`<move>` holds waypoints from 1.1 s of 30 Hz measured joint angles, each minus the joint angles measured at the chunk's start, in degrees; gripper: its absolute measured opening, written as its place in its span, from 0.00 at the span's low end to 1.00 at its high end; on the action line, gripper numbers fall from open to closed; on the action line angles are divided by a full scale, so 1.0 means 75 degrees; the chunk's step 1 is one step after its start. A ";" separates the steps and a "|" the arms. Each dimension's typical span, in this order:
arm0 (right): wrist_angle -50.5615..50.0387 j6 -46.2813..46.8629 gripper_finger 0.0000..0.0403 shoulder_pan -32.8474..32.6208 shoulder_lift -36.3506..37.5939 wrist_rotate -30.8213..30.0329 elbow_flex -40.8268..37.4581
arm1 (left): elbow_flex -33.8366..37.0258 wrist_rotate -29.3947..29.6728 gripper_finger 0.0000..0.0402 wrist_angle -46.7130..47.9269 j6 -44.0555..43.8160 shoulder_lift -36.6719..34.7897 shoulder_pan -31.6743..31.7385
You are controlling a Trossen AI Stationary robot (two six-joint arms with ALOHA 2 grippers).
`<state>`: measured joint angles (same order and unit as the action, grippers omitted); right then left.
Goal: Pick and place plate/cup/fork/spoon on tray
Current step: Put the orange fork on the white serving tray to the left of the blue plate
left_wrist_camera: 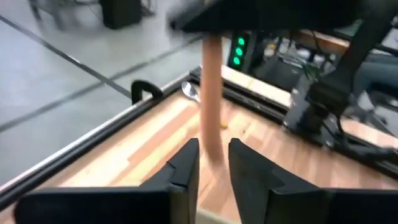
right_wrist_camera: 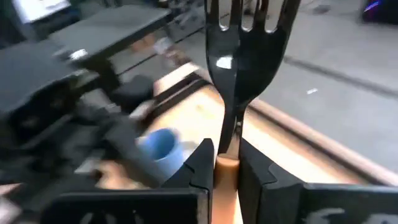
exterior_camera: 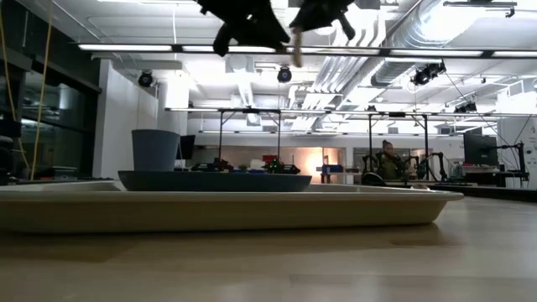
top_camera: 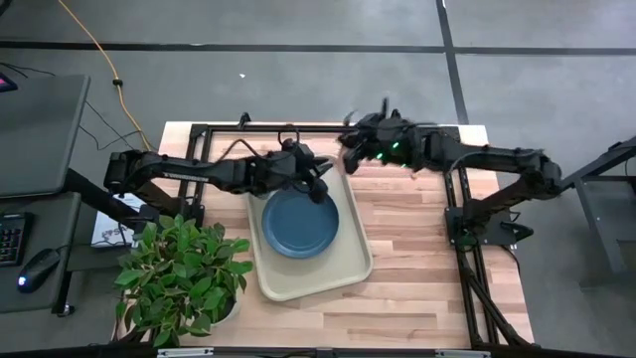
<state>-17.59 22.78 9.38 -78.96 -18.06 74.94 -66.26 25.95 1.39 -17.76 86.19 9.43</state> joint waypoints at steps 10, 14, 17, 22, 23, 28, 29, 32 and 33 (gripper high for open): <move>-0.2909 -0.1524 0.04 0.0109 0.0617 0.2022 0.0006 | 0.0003 -0.1965 0.31 0.1293 -0.0049 -0.2377 0.0817; -0.3205 -0.2092 0.04 -0.0532 -0.0121 0.2888 0.0003 | -0.0002 -0.2029 0.32 0.0730 0.0246 -0.3251 0.0897; -0.3355 -0.2479 0.04 -0.1054 -0.0930 0.3210 0.0206 | -0.0006 -0.1904 0.32 0.0634 0.0258 -0.3666 0.0938; -0.4191 -0.3097 0.04 -0.1773 -0.2410 0.3443 0.1247 | -0.0006 -0.1789 0.32 0.0880 0.0257 -0.4060 0.0991; -0.4367 -0.3254 0.04 -0.1882 -0.2684 0.3567 0.1473 | -0.0006 -0.1780 0.32 0.0917 0.0258 -0.4089 0.0991; -0.5375 -0.3418 0.04 -0.2414 -0.3963 0.3785 0.2536 | 0.0000 -0.1783 0.32 0.0925 0.0257 -0.4138 0.0985; -0.5504 -0.3413 0.04 -0.2513 -0.4173 0.3681 0.2760 | 0.0000 -0.1780 0.32 0.0931 0.0257 -0.4134 0.0985; -0.5589 -0.3235 0.04 -0.2737 -0.4827 0.3606 0.3364 | 0.0000 -0.1780 0.32 0.0926 0.0257 -0.4134 0.0990; -0.5598 -0.3171 0.04 -0.2790 -0.5043 0.3608 0.3568 | 0.0000 -0.1780 0.32 0.0927 0.0257 -0.4134 0.0991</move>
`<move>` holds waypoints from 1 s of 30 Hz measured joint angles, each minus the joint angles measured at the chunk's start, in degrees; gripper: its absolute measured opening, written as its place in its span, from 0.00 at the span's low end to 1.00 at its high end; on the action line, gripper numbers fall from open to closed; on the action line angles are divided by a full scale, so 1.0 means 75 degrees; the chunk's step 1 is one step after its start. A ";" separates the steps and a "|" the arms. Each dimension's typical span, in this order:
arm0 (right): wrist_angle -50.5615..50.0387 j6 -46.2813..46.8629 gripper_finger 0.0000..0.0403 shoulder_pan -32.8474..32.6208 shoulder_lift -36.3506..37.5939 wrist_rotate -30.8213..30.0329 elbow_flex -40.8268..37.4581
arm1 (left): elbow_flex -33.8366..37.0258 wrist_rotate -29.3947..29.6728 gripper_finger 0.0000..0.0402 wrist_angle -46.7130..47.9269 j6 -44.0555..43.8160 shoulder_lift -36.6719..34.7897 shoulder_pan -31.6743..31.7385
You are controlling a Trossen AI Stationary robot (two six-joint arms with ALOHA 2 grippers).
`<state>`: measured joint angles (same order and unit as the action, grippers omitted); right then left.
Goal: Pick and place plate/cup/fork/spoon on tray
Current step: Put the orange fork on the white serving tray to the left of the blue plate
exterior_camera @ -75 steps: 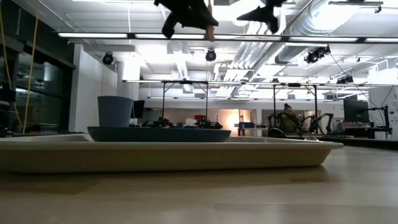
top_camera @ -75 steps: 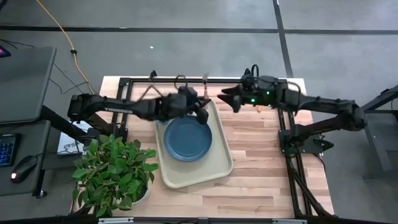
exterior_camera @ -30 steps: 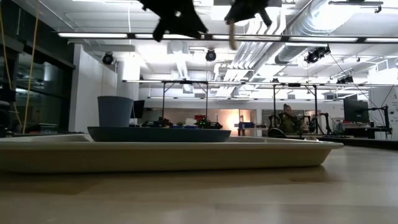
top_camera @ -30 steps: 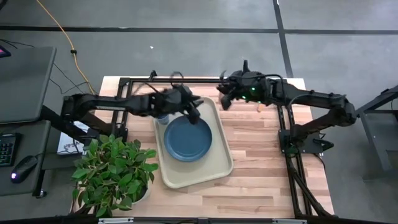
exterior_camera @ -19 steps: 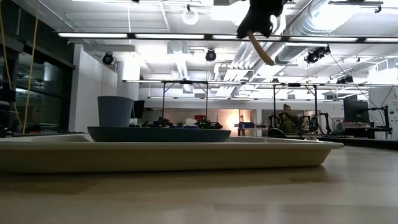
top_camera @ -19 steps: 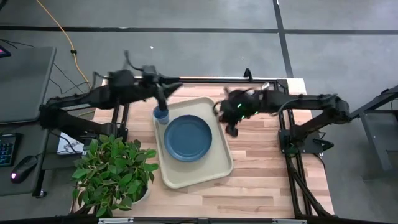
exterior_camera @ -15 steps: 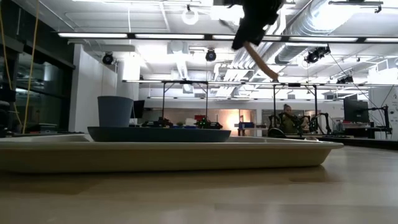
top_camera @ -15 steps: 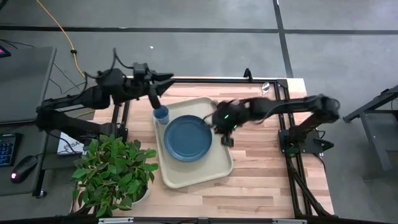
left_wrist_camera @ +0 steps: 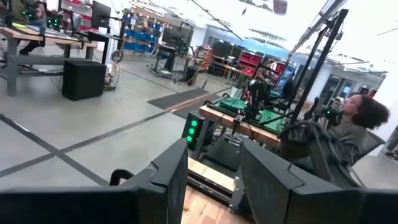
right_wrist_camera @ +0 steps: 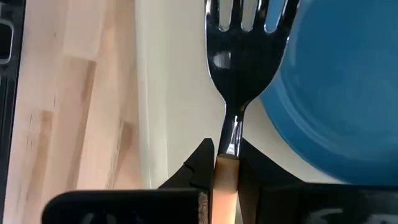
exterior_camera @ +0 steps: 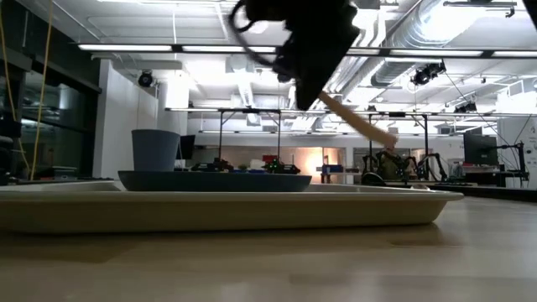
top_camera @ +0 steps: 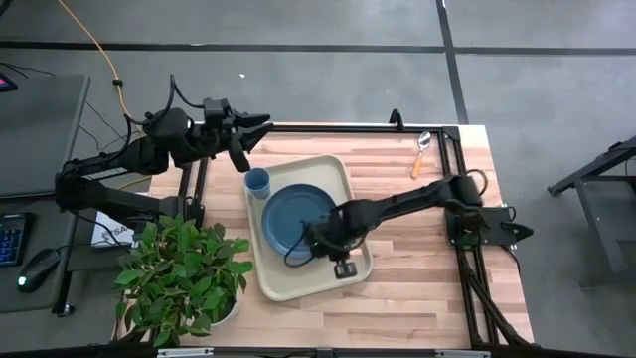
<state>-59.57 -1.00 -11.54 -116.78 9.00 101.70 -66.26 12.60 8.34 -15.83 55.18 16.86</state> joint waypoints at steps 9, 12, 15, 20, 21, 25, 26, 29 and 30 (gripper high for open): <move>-0.0665 -0.0171 0.04 -0.0387 -0.1782 -0.0307 0.2023 | 0.0000 -0.0006 0.32 0.0002 -0.0074 0.0003 -0.0003; -0.0960 -0.0356 0.04 -0.0502 -0.2200 -0.0275 0.2503 | 0.0000 -0.0017 0.32 0.0002 -0.0329 0.0003 -0.0003; -0.1049 -0.0512 0.04 -0.0569 -0.2494 -0.0460 0.2758 | 0.0000 -0.0018 0.32 0.0001 -0.0464 0.0003 -0.0003; -0.0978 -0.0515 0.04 -0.0540 -0.2674 -0.0639 0.2710 | 0.0000 -0.0017 0.32 -0.0001 -0.0478 0.0003 -0.0006; -0.0953 -0.0500 0.04 -0.0519 -0.2674 -0.0722 0.2655 | 0.0001 -0.0017 0.32 -0.0001 -0.0488 0.0003 -0.0008; -0.0877 -0.0489 0.04 -0.0467 -0.2677 -0.0922 0.2573 | 0.0003 -0.0014 0.32 -0.0001 -0.0493 0.0003 -0.0009; -0.0833 -0.0498 0.04 -0.0459 -0.2677 -0.0889 0.2573 | 0.0003 -0.0014 0.32 -0.0001 -0.0493 0.0003 -0.0009; -0.0700 -0.0653 0.07 -0.0458 -0.2677 -0.0791 0.2573 | 0.0003 -0.0014 0.32 -0.0001 -0.0493 0.0003 -0.0009; -0.0617 -0.0709 0.09 -0.0462 -0.2677 -0.0790 0.2573 | 0.0003 -0.0014 0.32 -0.0001 -0.0493 0.0003 -0.0009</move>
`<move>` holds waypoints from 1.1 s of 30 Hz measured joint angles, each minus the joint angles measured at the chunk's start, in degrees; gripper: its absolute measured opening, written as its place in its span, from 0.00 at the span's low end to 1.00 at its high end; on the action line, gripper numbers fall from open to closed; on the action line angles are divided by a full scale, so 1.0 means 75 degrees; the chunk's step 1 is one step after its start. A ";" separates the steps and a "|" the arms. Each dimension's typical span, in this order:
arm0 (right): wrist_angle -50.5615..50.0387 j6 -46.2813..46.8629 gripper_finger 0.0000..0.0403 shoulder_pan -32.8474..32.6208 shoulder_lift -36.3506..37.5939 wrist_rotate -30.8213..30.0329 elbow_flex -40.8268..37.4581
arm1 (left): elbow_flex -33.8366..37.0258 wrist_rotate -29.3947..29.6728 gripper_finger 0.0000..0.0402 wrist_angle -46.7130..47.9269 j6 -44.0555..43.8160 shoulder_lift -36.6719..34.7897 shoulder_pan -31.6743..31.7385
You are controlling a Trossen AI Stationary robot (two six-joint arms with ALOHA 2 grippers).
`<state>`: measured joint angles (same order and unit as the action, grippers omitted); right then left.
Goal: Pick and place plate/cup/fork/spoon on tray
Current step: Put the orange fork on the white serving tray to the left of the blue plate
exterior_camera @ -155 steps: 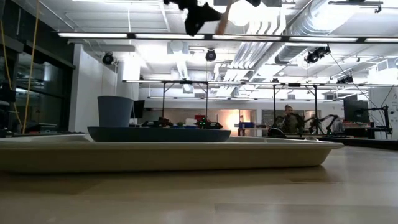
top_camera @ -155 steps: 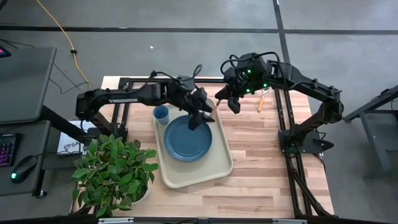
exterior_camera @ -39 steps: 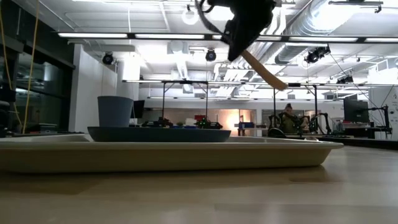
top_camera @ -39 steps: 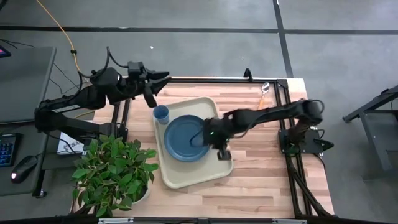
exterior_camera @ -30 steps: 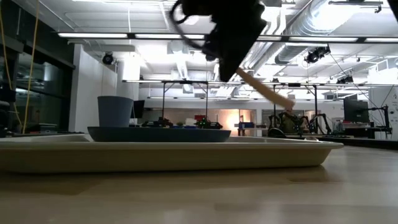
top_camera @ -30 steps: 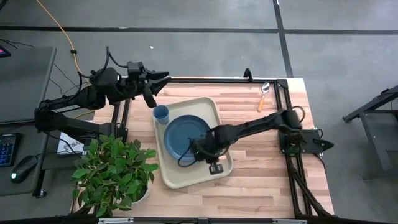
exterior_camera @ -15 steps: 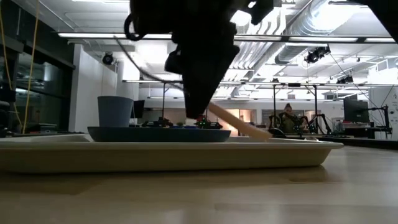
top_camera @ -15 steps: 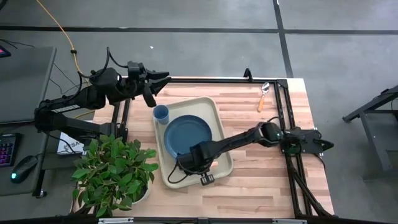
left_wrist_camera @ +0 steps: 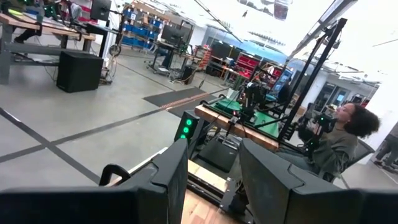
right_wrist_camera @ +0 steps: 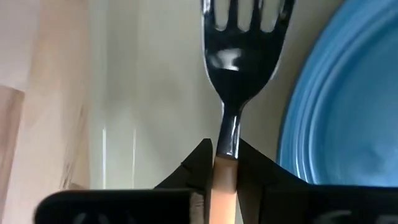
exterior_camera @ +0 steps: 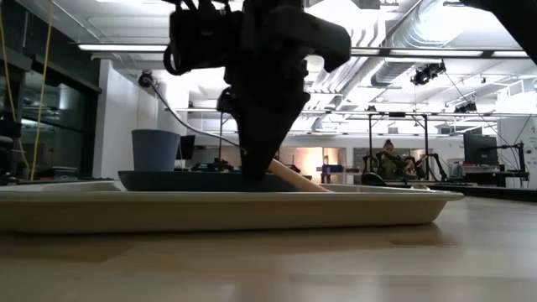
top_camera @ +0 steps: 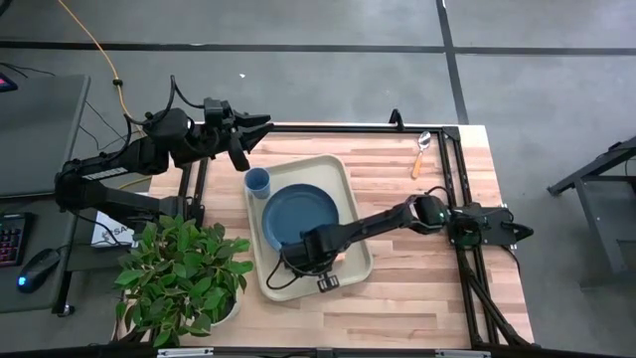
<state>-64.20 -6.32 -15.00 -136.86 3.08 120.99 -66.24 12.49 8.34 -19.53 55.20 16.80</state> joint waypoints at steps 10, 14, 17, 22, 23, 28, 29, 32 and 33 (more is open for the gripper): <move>0.0116 0.0106 0.17 0.0017 0.0000 -0.0110 0.0000 | 0.0000 0.0006 0.32 0.0000 0.0019 0.0000 -0.0003; 0.0166 0.0247 0.16 0.0054 0.0000 -0.0123 -0.0006 | 0.0000 0.0009 0.32 -0.0003 0.0023 0.0000 -0.0003; 0.0213 0.0284 0.15 0.0080 0.0000 -0.0111 0.0039 | 0.0000 0.0012 0.32 0.0000 0.0023 0.0000 -0.0003; 0.0198 0.0234 0.07 0.0050 0.0190 0.0355 0.0366 | 0.0000 0.0012 0.32 0.0000 0.0023 0.0002 -0.0003; 0.0192 0.0164 0.04 0.0008 0.0227 0.0475 0.0379 | 0.0003 0.0012 0.32 0.0000 0.0026 0.0002 -0.0003; 0.0840 0.0007 0.01 -0.0248 0.0230 0.0987 -0.0102 | 0.0006 0.0012 0.32 0.0006 0.0026 0.0003 -0.0003; 0.1042 0.0052 0.01 -0.0279 0.0219 0.0996 -0.0276 | 0.0006 0.0012 0.32 0.0018 0.0026 0.0003 -0.0003; 0.1485 0.0485 0.01 -0.0263 0.0201 0.0963 -0.0648 | 0.0005 0.0012 0.32 0.0052 0.0026 0.0003 -0.0003; 0.1628 0.0618 0.00 -0.0251 0.0201 0.0940 -0.0707 | 0.0006 0.0012 0.32 0.0063 0.0026 0.0003 -0.0003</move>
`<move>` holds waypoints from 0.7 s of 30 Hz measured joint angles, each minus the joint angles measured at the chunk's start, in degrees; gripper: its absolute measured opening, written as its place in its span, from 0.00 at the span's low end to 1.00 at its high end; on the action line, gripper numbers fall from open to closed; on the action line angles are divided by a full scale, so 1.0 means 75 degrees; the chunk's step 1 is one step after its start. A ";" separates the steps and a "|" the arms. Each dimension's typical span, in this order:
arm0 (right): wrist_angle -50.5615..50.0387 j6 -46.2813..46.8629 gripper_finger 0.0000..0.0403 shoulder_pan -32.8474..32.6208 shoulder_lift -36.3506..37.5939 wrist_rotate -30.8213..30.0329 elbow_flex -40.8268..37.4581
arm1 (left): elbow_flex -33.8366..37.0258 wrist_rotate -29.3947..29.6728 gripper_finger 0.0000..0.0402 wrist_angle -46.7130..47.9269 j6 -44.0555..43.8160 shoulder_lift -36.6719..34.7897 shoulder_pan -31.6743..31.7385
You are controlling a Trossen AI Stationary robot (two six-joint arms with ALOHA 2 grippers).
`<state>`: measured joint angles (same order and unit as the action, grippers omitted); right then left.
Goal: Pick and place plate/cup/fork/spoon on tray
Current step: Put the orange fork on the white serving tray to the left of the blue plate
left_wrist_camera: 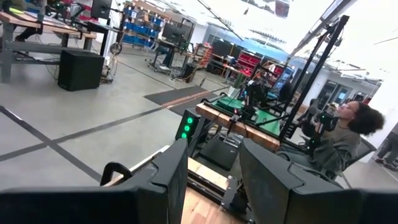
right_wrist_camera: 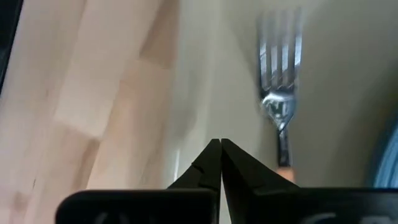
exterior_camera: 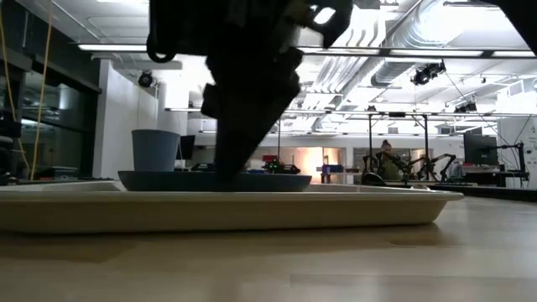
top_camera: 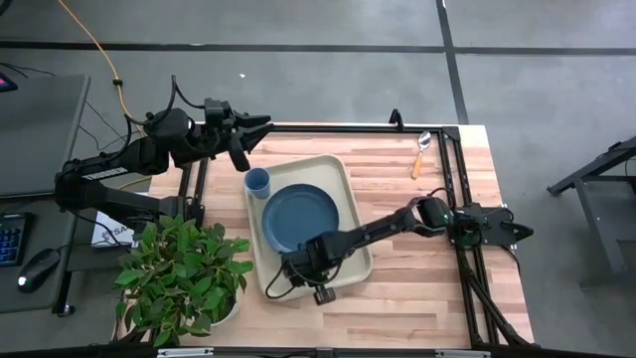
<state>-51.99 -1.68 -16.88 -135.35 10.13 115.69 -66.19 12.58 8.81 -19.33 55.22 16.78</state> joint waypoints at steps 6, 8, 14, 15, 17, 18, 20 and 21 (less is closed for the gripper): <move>0.0085 0.0207 0.00 0.0030 -0.0032 -0.0210 -0.0039 | 0.0000 0.0000 0.32 0.0013 0.0000 0.0000 0.0000; 0.0063 0.0245 0.00 0.0050 -0.0080 -0.0209 -0.0039 | -0.0001 0.0000 0.32 0.0024 0.0000 0.0000 0.0000; 0.0180 0.0427 0.00 0.0094 -0.0254 -0.0258 -0.0045 | 0.0000 0.0000 0.32 0.0053 0.0000 0.0000 0.0000; 0.0179 0.0440 0.00 0.0103 -0.0254 -0.0323 -0.0045 | 0.0000 0.0000 0.32 0.0056 0.0002 0.0000 0.0000; 0.0197 0.0497 0.00 0.0133 -0.0256 -0.0422 -0.0045 | 0.0000 0.0000 0.32 0.0056 0.0000 0.0000 0.0000; 0.0210 0.0547 0.00 0.0155 -0.0256 -0.0461 -0.0045 | 0.0000 0.0000 0.32 0.0056 0.0001 0.0000 0.0000; 0.0230 0.0595 0.00 0.0196 -0.0256 -0.0463 -0.0045 | 0.0000 0.0000 0.32 0.0056 0.0002 0.0000 0.0000; 0.0225 0.0596 0.00 0.0207 -0.0256 -0.0463 -0.0045 | 0.0000 0.0000 0.32 0.0056 0.0003 0.0000 0.0000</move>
<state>-50.30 2.79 -15.33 -137.27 6.66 115.35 -66.19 12.58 9.23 -19.31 55.22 16.78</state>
